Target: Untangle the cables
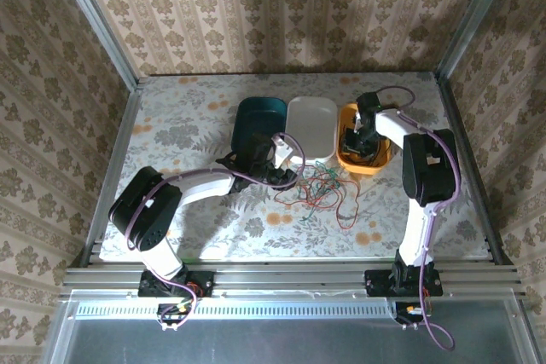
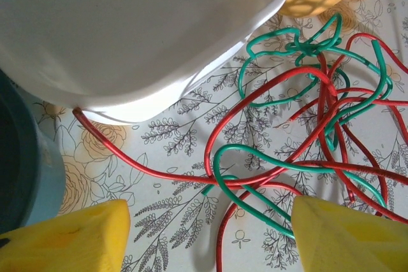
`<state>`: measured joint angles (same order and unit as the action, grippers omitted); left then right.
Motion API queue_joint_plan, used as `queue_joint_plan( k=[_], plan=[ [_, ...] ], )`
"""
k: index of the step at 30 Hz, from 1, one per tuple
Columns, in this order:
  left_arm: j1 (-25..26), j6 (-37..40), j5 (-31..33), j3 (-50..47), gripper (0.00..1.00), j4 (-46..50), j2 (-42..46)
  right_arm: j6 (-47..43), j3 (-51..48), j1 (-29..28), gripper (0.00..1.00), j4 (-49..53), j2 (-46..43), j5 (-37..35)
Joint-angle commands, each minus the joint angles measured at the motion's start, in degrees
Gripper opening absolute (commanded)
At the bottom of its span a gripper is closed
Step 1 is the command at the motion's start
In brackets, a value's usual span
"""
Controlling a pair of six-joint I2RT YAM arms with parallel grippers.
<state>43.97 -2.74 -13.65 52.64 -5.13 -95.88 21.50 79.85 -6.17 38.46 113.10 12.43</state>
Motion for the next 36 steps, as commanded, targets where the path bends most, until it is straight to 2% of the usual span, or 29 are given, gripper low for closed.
queue_joint_plan(
  k=[1, 7, 10, 12, 16, 18, 22, 28, 36],
  plan=[
    [0.67, 1.93, 0.30, 1.91, 0.69, 1.52, 1.22, -0.30, -1.38, -1.58, 0.38, -2.35, -9.49, -6.14],
    [1.68, 4.54, 0.21, 3.97, 0.70, 2.05, -0.11, -1.25, -6.38, -3.27, 0.47, -3.21, -21.77, -11.33],
    [2.24, 5.15, 0.00, 5.25, 0.70, 2.05, -1.60, -2.92, -9.76, -6.20, 0.51, -2.28, -27.11, -12.99],
    [2.52, 5.37, -0.23, 6.24, 0.70, 1.71, -2.70, -4.19, -11.74, -8.84, 0.51, -1.17, -29.31, -10.62],
    [2.61, 5.79, -1.01, 8.39, 0.68, 1.01, -5.13, -6.71, -16.19, -13.74, 0.51, -0.19, -29.98, 0.94],
    [2.79, 6.48, -1.41, 9.99, 0.66, 0.99, -6.66, -5.26, -18.72, -14.81, 0.51, -1.81, -29.87, 1.41],
    [3.43, 9.34, -1.33, 13.89, 0.64, 3.09, -9.90, -1.67, -21.30, -13.54, 0.50, -4.69, -29.52, 0.16],
    [3.83, 12.60, -1.73, 16.68, 0.58, 7.23, -12.56, 0.06, -20.77, -10.68, 0.50, -6.53, -29.34, 3.03],
    [6.32, 18.12, 2.32, 18.06, 0.45, 10.13, -14.43, 0.06, -20.84, -9.01, 0.49, -6.53, -30.02, 3.78]
  ],
)
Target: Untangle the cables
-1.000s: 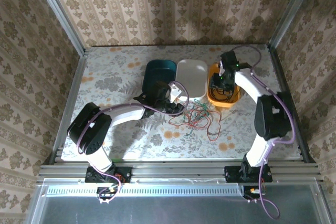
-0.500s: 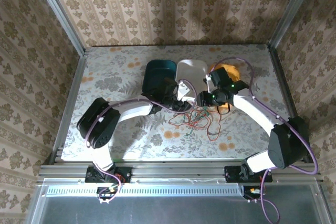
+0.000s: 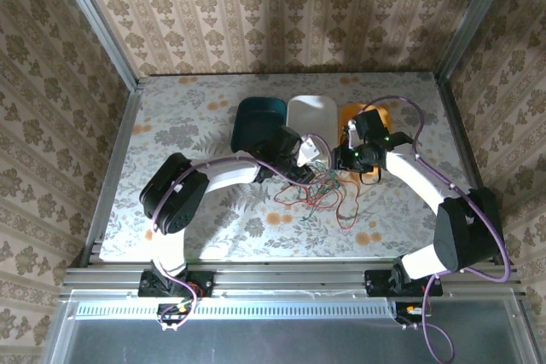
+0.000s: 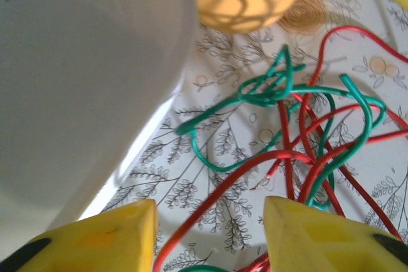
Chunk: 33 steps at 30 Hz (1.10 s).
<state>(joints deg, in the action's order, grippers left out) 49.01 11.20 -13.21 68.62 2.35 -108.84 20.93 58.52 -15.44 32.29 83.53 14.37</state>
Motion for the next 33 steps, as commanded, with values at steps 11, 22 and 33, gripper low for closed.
queue_joint_plan(
  k=[11, 22, 33],
  plan=[
    [3.26, 5.32, 7.65, 1.96, 0.00, -1.58, -3.30, 0.58, -0.25, 0.31, 0.48, -1.27, -1.43, 3.32],
    [2.19, 1.03, 0.34, -3.89, 0.00, -3.97, 9.61, -0.27, -3.17, -0.95, 0.51, -0.95, 2.18, 4.35],
    [-3.25, -8.24, -5.05, -6.98, 0.00, -8.93, 16.70, -1.01, -2.66, -2.24, 0.49, -0.30, 10.76, 0.03]
  ],
)
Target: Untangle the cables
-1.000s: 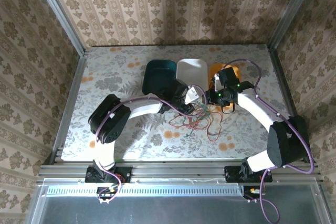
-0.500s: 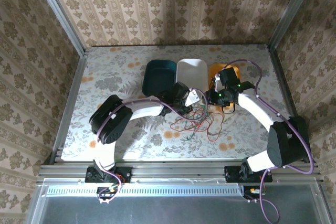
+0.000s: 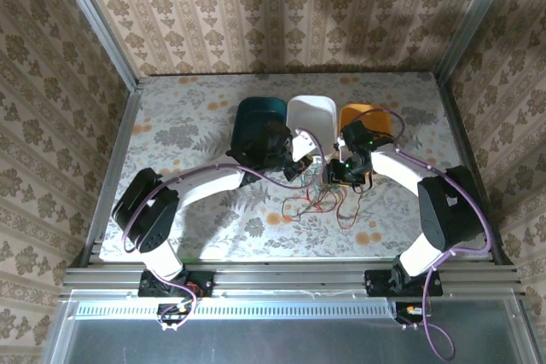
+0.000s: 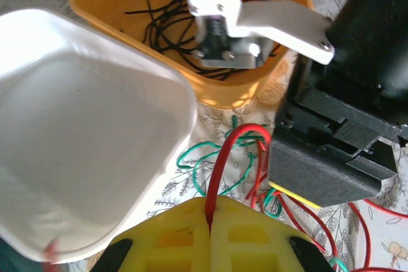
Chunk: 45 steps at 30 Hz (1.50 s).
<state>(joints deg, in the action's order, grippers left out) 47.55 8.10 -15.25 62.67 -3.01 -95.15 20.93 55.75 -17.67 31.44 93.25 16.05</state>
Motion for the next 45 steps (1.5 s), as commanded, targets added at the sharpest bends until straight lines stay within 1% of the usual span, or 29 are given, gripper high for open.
queue_joint_plan(
  k=[1, 3, 4, 6, 8, 9, 10, 16, 20, 25, 35, 41, 45],
  plan=[
    [-2.25, -6.10, -3.70, -1.22, 0.00, -4.08, 3.70, -0.93, -0.04, 0.01, 0.48, 0.29, 1.50, -1.55],
    [-2.89, -7.52, -4.82, -1.37, 0.00, -4.70, 5.03, -0.58, -0.49, -0.01, 0.42, -0.01, 2.32, -2.06],
    [-3.06, -8.09, -5.16, -1.41, 0.00, -5.02, 5.71, -0.46, -0.57, -0.01, 0.37, 0.04, 2.73, -2.68],
    [-3.71, -9.67, -6.62, -1.81, 0.00, -6.24, 7.07, 0.06, -0.75, 0.08, 0.20, 0.72, 3.78, -4.01],
    [-4.52, -11.38, -8.07, -1.79, 0.00, -7.17, 7.98, 0.49, -0.90, 0.18, 0.07, 1.53, 4.56, -5.30],
    [-4.84, -11.92, -8.38, -1.49, 0.00, -7.09, 8.43, 0.44, -1.05, 0.39, 0.03, 1.63, 4.74, -4.99],
    [-5.13, -12.10, -8.40, -1.14, 0.00, -7.02, 8.86, 0.53, -1.34, 0.36, 0.01, 1.45, 4.75, -4.68],
    [-6.49, -13.01, -7.25, 1.56, 0.00, -6.80, 11.92, 0.77, -2.29, 0.63, 0.00, 1.14, 3.89, -3.94],
    [-7.18, -13.66, -9.58, 5.57, 0.00, -4.64, 12.86, 0.57, -2.84, 1.05, 0.00, 0.50, 3.52, -2.88],
    [-8.00, -16.45, -11.38, 8.11, 0.00, -6.72, 13.94, 0.55, -3.34, 1.23, 0.00, 0.24, 2.91, -2.41],
    [-9.35, -17.61, -8.37, 11.28, 0.00, -10.10, 14.08, 0.48, -4.77, 2.08, 0.00, -0.49, 1.49, -1.24],
    [-9.98, -18.78, -8.12, 14.37, 0.00, -13.85, 13.20, 0.57, -5.19, 2.25, 0.00, -0.47, 1.25, -0.94],
    [-10.55, -17.66, -8.48, 17.77, 0.00, -14.44, 13.25, 0.56, -5.81, 2.51, 0.00, -2.08, 0.36, -0.97]
  ],
)
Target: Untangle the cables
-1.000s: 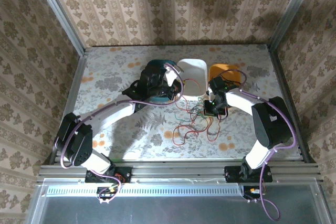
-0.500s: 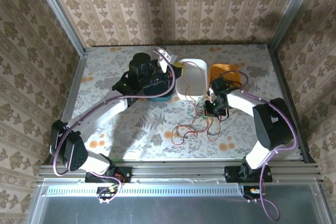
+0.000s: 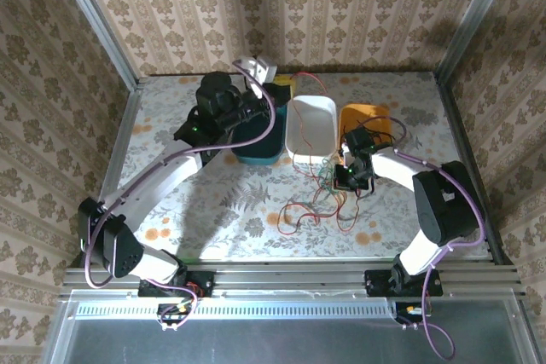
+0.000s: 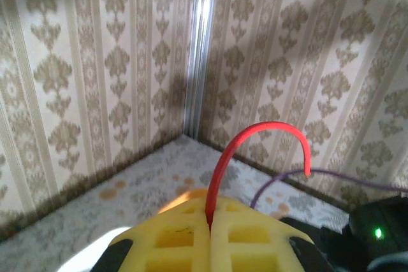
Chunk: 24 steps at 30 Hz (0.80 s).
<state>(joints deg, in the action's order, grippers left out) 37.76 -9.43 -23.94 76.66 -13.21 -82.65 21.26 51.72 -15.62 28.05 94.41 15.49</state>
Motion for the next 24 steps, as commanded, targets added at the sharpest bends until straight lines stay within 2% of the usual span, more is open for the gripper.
queue_joint_plan(
  k=[1, 7, 11, 15, 19, 24],
  plan=[
    [-0.93, 0.30, 0.26, 4.46, 0.00, -4.26, 0.90, 0.33, -1.95, 0.48, 0.00, 1.23, -0.96, -0.33],
    [-2.31, 3.04, 0.94, 10.23, 0.00, -3.82, 0.08, 0.27, -2.42, 0.72, 0.00, 0.93, -1.65, -0.12],
    [-3.58, 4.58, 6.11, 17.59, 0.00, 0.46, -3.22, 0.16, -2.51, 0.84, 0.00, 0.95, -2.03, -0.10],
    [-6.27, 0.70, 11.52, 24.75, 0.00, 2.65, -7.91, 0.37, -2.68, 0.83, 0.00, 0.78, -2.80, -0.45],
    [-8.69, -3.23, 7.68, 33.15, 0.00, 6.51, -14.62, 0.29, -2.37, 0.92, 0.00, 0.69, -3.25, -0.20],
    [-9.37, -8.37, 3.45, 35.03, 0.00, 3.48, -19.65, 0.39, -1.89, 0.87, 0.00, 0.86, -3.35, -0.12]
  ],
)
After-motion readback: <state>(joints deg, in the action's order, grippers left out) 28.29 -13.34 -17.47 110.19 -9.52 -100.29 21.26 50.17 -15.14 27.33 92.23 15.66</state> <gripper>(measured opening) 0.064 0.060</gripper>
